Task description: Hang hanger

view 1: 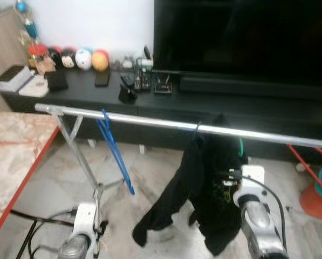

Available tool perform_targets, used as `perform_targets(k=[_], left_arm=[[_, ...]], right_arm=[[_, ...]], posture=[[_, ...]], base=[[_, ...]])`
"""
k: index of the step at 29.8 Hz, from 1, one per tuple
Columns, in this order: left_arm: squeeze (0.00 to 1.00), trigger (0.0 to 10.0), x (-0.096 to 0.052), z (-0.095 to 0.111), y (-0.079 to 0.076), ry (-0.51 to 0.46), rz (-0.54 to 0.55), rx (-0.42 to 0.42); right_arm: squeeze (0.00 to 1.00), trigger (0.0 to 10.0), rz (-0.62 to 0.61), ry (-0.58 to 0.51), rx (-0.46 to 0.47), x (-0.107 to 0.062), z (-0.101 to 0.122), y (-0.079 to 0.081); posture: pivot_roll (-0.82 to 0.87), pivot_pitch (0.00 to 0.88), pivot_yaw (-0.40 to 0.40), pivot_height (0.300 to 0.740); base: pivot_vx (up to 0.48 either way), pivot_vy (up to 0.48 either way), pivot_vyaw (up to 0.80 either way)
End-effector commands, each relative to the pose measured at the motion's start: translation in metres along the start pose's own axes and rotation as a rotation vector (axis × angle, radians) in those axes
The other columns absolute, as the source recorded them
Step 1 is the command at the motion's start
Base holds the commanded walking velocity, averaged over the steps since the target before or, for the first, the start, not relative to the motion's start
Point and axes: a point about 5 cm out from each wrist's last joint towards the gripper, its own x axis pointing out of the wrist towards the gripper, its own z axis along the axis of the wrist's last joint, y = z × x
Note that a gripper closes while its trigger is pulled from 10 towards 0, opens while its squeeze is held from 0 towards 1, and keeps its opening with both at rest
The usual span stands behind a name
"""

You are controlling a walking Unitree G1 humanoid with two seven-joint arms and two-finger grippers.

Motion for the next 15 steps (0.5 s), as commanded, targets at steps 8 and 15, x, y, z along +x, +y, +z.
perform_targets(k=[8,15], left_arm=[[0.00,10.0,0.002,0.004,-0.005,-0.011,-0.001,-0.039],[0.00,10.0,0.001,0.001,-0.003,-0.015,0.007,-0.046]], right_arm=[[0.00,10.0,-0.039,-0.123,0.046,0.015,0.031,-0.009],[0.00,10.0,-0.046,-0.122,0.037,0.015,0.031,-0.014]], posture=[[-0.05,0.000,0.004,0.740],[-0.04,0.000,-0.002,0.740]], base=[[0.000,0.000,0.00],[0.000,0.000,0.00]])
